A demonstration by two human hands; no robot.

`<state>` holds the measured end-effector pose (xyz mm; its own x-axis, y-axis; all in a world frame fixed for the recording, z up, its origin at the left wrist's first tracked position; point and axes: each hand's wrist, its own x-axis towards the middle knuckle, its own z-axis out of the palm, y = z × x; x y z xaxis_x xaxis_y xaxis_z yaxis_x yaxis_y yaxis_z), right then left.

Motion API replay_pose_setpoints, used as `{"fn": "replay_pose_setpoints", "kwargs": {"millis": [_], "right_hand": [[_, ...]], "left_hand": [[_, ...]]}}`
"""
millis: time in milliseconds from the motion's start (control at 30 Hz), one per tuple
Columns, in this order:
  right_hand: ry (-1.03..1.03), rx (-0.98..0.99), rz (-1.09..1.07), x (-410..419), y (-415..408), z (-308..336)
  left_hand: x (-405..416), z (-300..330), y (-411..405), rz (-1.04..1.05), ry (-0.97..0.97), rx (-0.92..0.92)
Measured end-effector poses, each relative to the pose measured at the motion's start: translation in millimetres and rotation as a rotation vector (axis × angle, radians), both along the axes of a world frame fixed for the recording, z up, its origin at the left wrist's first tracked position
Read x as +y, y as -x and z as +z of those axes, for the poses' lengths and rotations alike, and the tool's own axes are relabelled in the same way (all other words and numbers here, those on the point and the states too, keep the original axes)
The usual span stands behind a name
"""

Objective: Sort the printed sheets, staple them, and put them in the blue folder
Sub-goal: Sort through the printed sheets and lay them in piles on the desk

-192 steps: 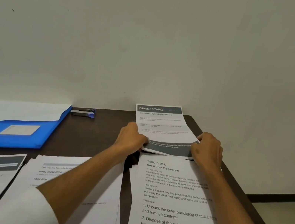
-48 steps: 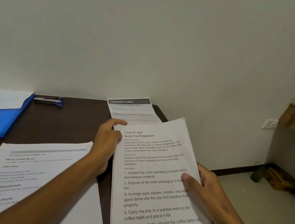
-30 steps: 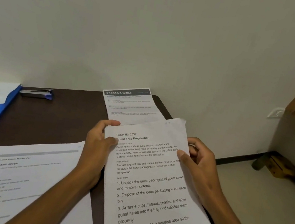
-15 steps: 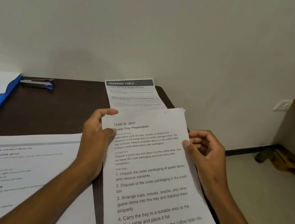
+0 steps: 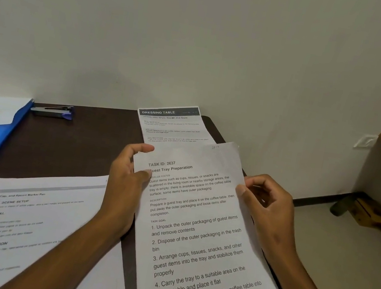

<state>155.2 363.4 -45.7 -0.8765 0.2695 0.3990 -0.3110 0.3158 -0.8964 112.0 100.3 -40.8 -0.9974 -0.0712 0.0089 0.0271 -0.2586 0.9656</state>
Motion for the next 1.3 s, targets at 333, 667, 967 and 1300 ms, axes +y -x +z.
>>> {"fn": "replay_pose_setpoints", "kwargs": {"millis": [333, 667, 967, 1300], "right_hand": [[-0.218, 0.168, -0.204, -7.0, -11.4, 5.3], [-0.559, 0.282, -0.366, -8.7, -9.6, -1.6], [-0.697, 0.318, -0.423, -10.4, -8.8, -4.8], [-0.090, 0.135, 0.071, -5.7, -10.5, 8.7]], "left_hand": [[2.1, 1.6, -0.2, -0.018, 0.015, 0.028], [1.9, 3.5, -2.2, -0.022, 0.018, 0.042], [1.9, 3.6, -2.9, -0.025, 0.016, 0.044], [0.9, 2.9, -2.6, -0.013, 0.047, 0.032]]}}
